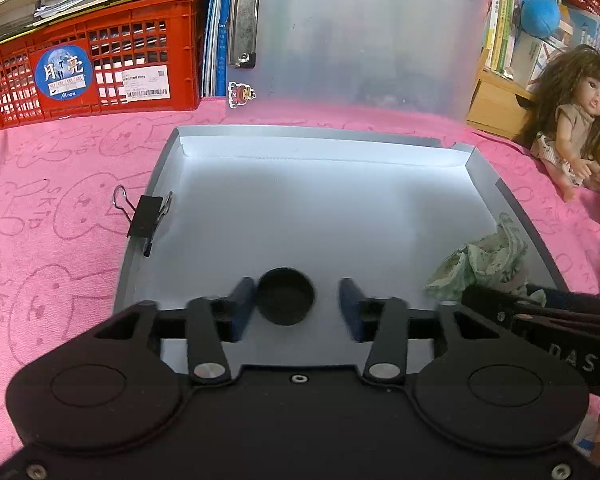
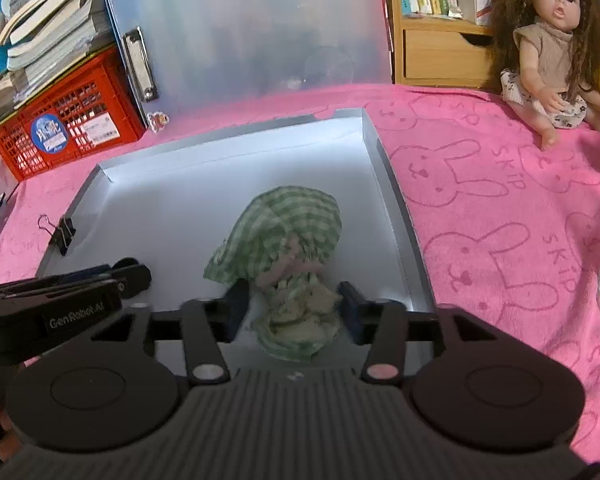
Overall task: Organize objects
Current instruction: 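Open the right gripper to drop the cloth while the left gripper releases the lid into the box, then move the right gripper to the purple plush ball while the left gripper approaches the navy floral pouch, then close the right gripper on the purple ball while the left gripper grasps the navy pouch, then carry the purple ball with the right gripper while the left gripper carries the pouch into the box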
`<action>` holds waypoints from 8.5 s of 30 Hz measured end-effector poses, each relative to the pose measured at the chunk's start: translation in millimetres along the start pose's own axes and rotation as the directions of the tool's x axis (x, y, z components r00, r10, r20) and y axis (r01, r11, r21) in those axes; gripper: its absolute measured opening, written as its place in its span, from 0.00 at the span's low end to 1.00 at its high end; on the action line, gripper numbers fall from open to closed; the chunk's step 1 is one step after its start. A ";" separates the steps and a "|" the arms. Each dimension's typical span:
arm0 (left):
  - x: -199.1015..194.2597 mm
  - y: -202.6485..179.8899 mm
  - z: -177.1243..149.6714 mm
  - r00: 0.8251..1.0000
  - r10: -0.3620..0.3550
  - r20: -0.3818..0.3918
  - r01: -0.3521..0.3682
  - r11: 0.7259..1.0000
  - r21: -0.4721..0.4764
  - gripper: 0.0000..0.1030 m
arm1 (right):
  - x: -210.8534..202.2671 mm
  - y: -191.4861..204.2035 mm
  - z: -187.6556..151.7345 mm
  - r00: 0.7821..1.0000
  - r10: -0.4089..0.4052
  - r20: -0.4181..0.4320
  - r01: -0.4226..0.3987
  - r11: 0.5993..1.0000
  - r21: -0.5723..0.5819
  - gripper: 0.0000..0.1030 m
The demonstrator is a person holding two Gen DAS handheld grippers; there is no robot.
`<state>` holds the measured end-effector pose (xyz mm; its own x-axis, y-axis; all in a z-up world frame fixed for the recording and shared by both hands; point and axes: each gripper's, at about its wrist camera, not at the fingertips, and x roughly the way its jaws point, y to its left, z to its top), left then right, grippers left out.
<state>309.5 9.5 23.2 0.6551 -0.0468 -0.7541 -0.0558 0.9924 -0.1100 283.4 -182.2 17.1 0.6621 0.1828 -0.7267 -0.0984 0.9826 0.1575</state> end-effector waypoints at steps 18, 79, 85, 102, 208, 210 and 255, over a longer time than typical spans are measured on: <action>-95.9 2.9 -9.4 0.981 -0.100 0.165 0.090 0.994 0.064 0.76 | -84.5 14.3 -9.8 0.968 0.010 0.250 0.025 0.991 -0.134 0.94; -168.0 17.4 -201.7 0.971 -0.184 0.154 0.161 0.975 0.151 0.80 | -125.8 -8.6 -161.1 0.977 0.104 0.188 -0.067 0.979 -0.193 0.86; -164.5 16.8 -202.0 0.971 -0.179 0.157 0.157 0.977 0.143 0.81 | -121.4 -10.2 -161.2 0.978 0.098 0.185 -0.063 0.980 -0.186 0.86; -158.3 9.4 -204.1 0.973 -0.162 0.166 0.135 0.977 0.164 0.84 | -111.6 -5.8 -159.6 0.979 0.102 0.178 -0.068 0.980 -0.186 0.86; -121.4 24.4 -66.7 0.949 -0.151 0.275 0.145 0.988 0.045 0.41 | -97.1 15.3 -60.0 0.962 0.149 0.228 -0.120 0.984 -0.135 0.59; -113.3 26.9 -59.1 0.952 -0.159 0.262 0.157 0.987 0.028 0.41 | -89.7 11.4 -52.3 0.966 0.143 0.215 -0.119 0.985 -0.123 0.59; -21.2 21.9 -7.9 0.978 -0.128 0.163 0.132 0.991 -0.017 0.66 | -9.6 3.0 -10.5 0.988 0.140 0.071 -0.134 0.988 -0.082 0.69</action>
<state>288.4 31.3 31.7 0.7707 -0.1539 -0.6183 0.0187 0.9754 -0.2195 268.9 -180.7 17.5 0.6931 0.3155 -0.6481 -0.2465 0.9487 0.1983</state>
